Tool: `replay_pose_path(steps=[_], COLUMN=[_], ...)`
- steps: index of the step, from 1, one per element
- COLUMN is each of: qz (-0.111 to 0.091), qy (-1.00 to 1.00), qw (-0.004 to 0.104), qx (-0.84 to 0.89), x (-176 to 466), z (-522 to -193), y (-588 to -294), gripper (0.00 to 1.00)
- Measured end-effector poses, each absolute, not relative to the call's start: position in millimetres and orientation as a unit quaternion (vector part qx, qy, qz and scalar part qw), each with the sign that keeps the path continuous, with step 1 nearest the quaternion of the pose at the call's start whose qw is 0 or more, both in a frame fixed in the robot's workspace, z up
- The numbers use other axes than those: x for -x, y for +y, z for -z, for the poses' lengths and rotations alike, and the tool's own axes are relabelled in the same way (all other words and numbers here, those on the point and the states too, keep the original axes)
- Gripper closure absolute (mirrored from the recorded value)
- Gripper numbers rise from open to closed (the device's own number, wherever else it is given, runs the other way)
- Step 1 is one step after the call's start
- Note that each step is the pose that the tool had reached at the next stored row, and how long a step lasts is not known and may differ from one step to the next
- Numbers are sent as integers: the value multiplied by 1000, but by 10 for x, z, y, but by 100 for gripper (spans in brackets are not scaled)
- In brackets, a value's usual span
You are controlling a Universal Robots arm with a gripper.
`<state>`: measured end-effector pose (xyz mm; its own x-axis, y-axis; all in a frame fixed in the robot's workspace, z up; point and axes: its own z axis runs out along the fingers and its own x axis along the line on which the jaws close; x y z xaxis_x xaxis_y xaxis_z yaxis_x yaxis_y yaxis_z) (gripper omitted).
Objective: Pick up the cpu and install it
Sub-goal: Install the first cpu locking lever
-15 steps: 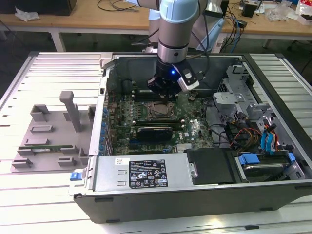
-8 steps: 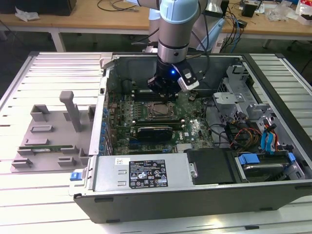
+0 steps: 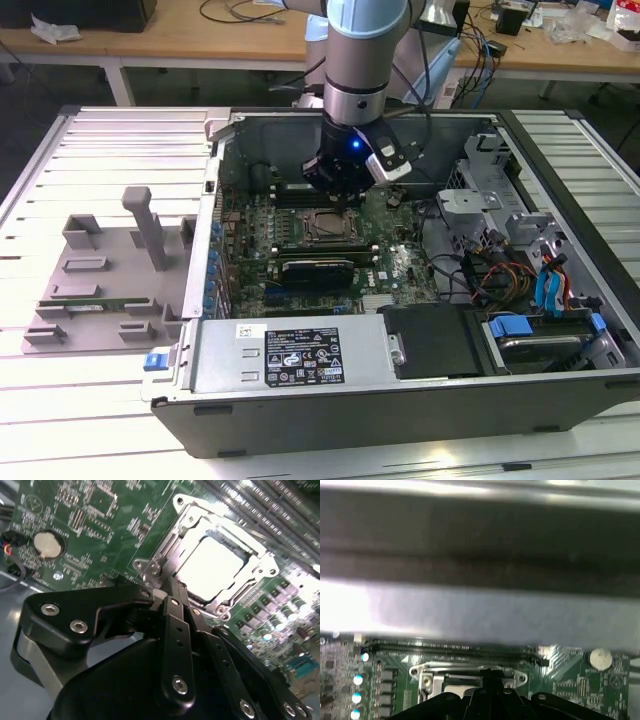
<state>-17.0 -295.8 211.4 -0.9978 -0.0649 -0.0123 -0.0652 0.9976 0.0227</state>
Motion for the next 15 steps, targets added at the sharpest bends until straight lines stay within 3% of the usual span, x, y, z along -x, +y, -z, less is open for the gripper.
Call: replay_pose_path(steps=[5, 15], qz=[2, 6], qy=[999, 999], qw=[5, 6], qx=[33, 33], x=[175, 180], z=[-2115, -2170], y=[-3016, -3050], gripper=[89, 89])
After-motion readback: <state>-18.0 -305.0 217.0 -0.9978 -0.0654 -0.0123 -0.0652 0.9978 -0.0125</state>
